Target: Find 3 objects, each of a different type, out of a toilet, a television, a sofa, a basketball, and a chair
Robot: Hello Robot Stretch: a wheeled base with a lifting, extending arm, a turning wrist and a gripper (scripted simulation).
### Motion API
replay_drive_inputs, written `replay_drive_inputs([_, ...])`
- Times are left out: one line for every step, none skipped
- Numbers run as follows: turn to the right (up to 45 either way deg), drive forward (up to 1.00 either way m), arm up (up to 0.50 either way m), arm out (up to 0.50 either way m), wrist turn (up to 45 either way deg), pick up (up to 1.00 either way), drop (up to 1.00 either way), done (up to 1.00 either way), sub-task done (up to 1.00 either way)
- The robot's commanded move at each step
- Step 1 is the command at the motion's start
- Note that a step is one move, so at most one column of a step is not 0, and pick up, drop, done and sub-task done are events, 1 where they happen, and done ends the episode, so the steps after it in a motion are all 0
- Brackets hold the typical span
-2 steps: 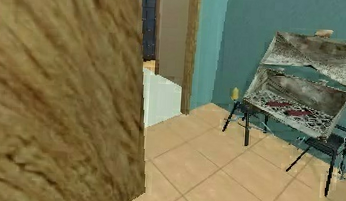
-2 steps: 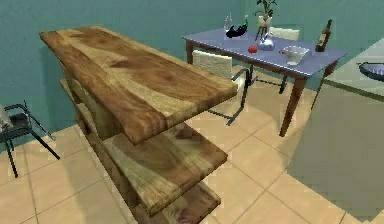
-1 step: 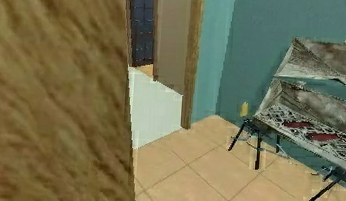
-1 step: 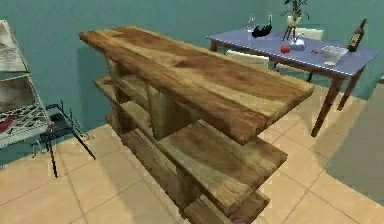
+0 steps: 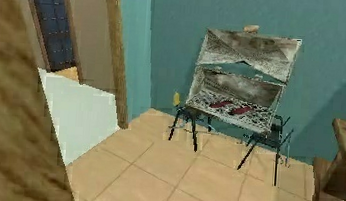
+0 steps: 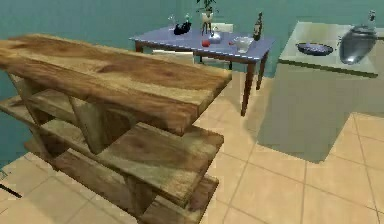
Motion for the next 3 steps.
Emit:
replay_drive_inputs([0.0, 0.65, 0.00, 0.00, 0.0, 0.00, 0.00, 0.00, 0.00])
replay_drive_inputs([-30.0, 0.00, 0.00, 0.00, 0.0, 0.00, 0.00, 0.00, 0.00])
replay_drive_inputs([0.0, 0.95, 0.00, 0.00, 0.0, 0.00, 0.00, 0.00, 0.00])
